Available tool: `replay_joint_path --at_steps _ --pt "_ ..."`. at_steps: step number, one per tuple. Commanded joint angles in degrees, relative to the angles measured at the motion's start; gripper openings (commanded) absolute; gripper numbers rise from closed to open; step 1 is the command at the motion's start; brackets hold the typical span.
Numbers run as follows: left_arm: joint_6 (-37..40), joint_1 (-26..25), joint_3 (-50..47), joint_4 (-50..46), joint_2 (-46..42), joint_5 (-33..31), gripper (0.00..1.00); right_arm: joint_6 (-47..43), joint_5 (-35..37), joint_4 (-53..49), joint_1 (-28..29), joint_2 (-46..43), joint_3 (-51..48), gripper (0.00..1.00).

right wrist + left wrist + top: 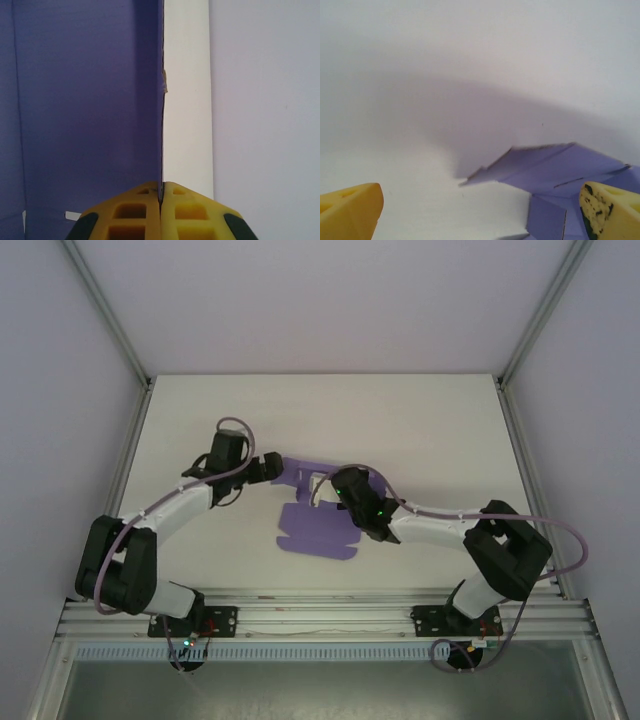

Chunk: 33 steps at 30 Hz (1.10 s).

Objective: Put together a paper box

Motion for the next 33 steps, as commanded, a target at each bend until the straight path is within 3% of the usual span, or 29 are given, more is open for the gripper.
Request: replay_joint_path --at_steps 1,7,11,14,17,22,27,33 --pt "17.38 3.49 5.16 -2.27 1.73 6.63 1.00 -3.03 -2.98 1.59 -0.84 -0.97 -0.73 0.00" --pt "34.77 4.52 14.30 -10.31 10.47 16.74 1.00 -6.45 -2.71 6.31 -1.42 0.35 -0.71 0.00" --pt "39.58 4.42 17.20 -13.17 14.17 18.61 0.98 -6.26 -3.33 5.49 -1.77 0.37 0.04 0.00" --pt "41.65 4.40 20.92 -17.51 17.31 20.08 0.90 -5.68 -3.28 4.52 -2.00 0.21 0.58 0.00" --pt "42.33 4.29 23.59 -20.10 19.79 21.85 0.74 -4.22 -3.79 3.91 -2.07 0.17 0.75 0.00" --pt "39.55 2.89 23.76 -18.62 20.50 19.36 0.29 -2.90 -3.10 4.69 -2.21 1.15 0.96 0.00" --pt "33.30 0.00 18.71 -12.12 15.79 14.06 0.00 -1.24 0.12 6.02 -2.29 3.28 2.53 0.00" --pt "30.33 -4.24 9.37 -5.69 5.57 14.58 0.00 -0.86 4.55 8.73 -2.57 6.38 4.30 0.00"
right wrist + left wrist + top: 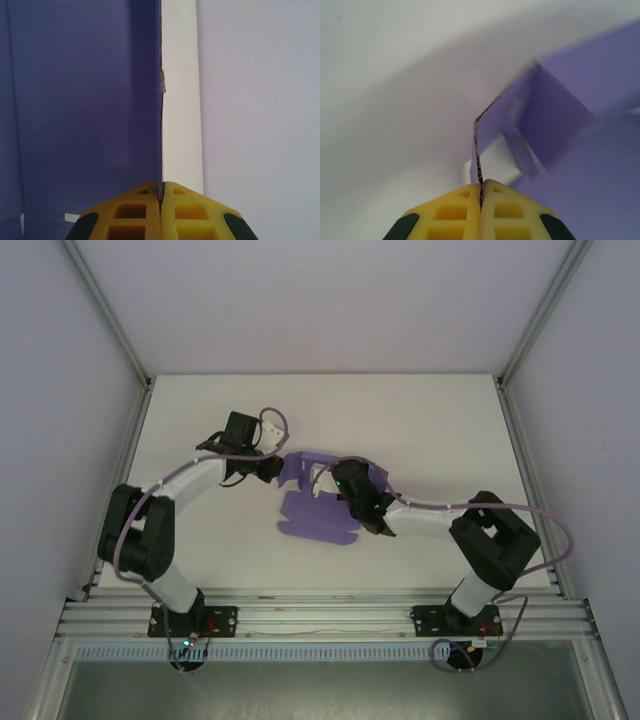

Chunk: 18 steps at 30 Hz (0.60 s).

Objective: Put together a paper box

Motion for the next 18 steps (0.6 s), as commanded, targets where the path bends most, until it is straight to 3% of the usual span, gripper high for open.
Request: replay_joint_path --at_steps 1,6,11,18 --pt "-3.20 -2.63 -3.33 5.81 -5.59 0.96 0.00 1.39 3.21 2.99 0.08 1.49 2.41 0.00" --pt "-7.04 -4.75 -8.00 10.33 -8.61 2.61 0.00 1.85 3.92 5.17 0.00 1.95 2.94 0.00" --pt "-14.45 -5.65 -11.78 17.60 -7.45 -0.95 0.00 1.98 2.65 8.30 0.17 2.83 2.03 0.00" --pt "-16.42 -8.73 -13.47 19.38 -2.40 -7.67 0.00 -1.11 0.14 14.20 0.08 4.21 -2.03 0.00"
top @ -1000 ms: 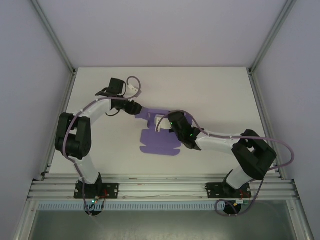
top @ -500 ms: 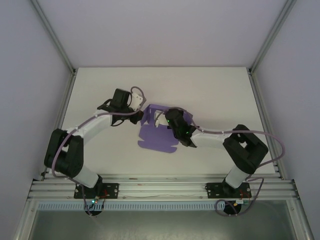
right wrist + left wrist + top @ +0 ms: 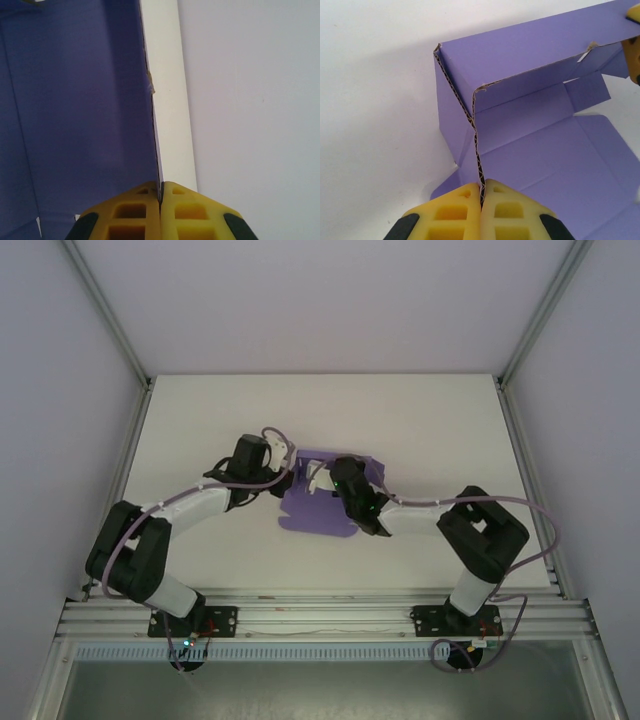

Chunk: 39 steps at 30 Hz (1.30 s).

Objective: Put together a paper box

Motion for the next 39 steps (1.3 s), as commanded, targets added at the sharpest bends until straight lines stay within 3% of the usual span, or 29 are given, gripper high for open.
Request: replay_joint_path --at_steps 1,9,10,13,17,18,19,21,23,24,25,29,33,36,39 --pt "-3.05 -2.61 -0.90 1.98 2.59 -4.01 0.00 -0.17 -1.19 6.01 -0.16 0.79 -1.77 0.00" --pt "-5.11 -3.67 -3.09 3.52 2.67 -6.15 0.00 -2.35 -2.77 11.33 -0.40 2.31 -5.80 0.00" --pt "-5.39 -3.68 -2.97 2.85 2.28 -7.13 0.13 -2.69 -2.52 12.34 -0.38 2.63 -6.21 0.00" --pt "-6.13 -3.67 -3.19 1.89 -0.06 -8.11 0.30 -2.87 -1.85 12.34 -0.51 2.20 -6.41 0.00" --pt "-6.30 -3.58 -4.39 1.80 -4.45 -12.47 0.31 -2.52 -2.98 11.25 -0.86 0.71 -6.84 0.00" --pt "-6.13 -3.58 -4.84 1.68 -5.39 -14.21 0.36 -2.68 -3.29 11.14 -0.95 0.47 -7.01 0.00" --pt "-5.93 -3.43 -4.99 1.25 -6.31 -16.15 0.48 -2.86 -3.49 11.10 -0.95 0.39 -7.11 0.00" --pt "-6.01 -3.06 -4.86 -0.23 -7.79 -17.72 0.80 -3.30 -3.58 11.25 -0.95 0.54 -7.21 0.00" --pt "-6.36 -2.54 -4.70 -1.49 -9.24 -18.19 0.87 -3.71 -3.66 11.83 -1.03 0.83 -7.40 0.00" --pt "-6.84 -2.25 -4.42 -2.05 -9.84 -19.09 0.97 -3.90 -3.58 12.12 -1.04 0.92 -7.53 0.00" --pt "-7.37 -1.63 -4.16 -2.47 -10.41 -20.34 1.00 -4.06 -3.68 12.34 -1.03 0.92 -7.46 0.00" --pt "-11.49 3.60 -2.04 -4.02 -10.44 -23.93 1.00 -4.15 -4.10 12.26 -1.03 0.66 -7.57 0.00" --pt "-15.81 10.24 0.53 -5.09 -7.08 -21.89 1.00 -3.67 -3.94 11.62 -1.04 0.39 -7.03 0.00" --pt "-13.25 11.07 1.95 -4.83 -3.15 -20.83 1.00 -3.17 -3.95 11.24 -1.01 0.31 -6.68 0.00" --pt "-8.48 10.61 2.36 -4.83 0.89 -12.04 0.80 -2.54 -3.59 10.52 -1.04 0.22 -6.35 0.00"
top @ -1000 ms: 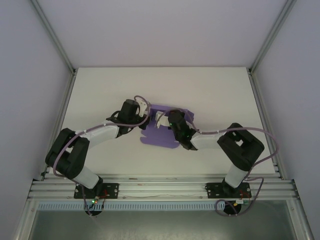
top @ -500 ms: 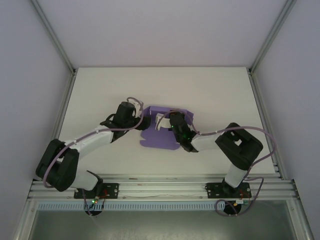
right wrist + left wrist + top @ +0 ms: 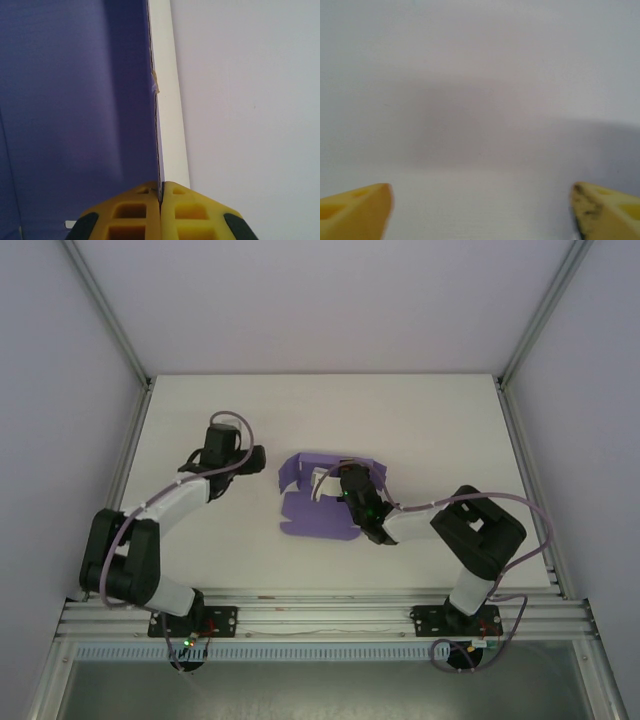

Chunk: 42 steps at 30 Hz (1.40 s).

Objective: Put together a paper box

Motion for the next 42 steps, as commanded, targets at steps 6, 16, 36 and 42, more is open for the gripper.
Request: replay_joint_path --at_steps 6,16,36,42 --pt "8.57 -6.89 -2.17 2.17 5.21 12.92 0.58 2.44 0.82 -4.14 -0.19 -0.65 1.11 0.00" --pt "7.89 -9.73 0.38 5.63 7.93 17.02 0.57 3.36 0.10 -7.13 -0.34 -0.30 2.67 0.00" --pt "5.19 -16.50 -7.30 30.89 10.59 1.36 0.53 2.23 -4.18 -23.55 0.92 -2.98 2.91 0.00" --pt "6.33 -16.47 -6.67 33.62 11.64 5.19 0.56 2.00 -3.82 -22.52 1.30 -1.22 2.17 0.00"
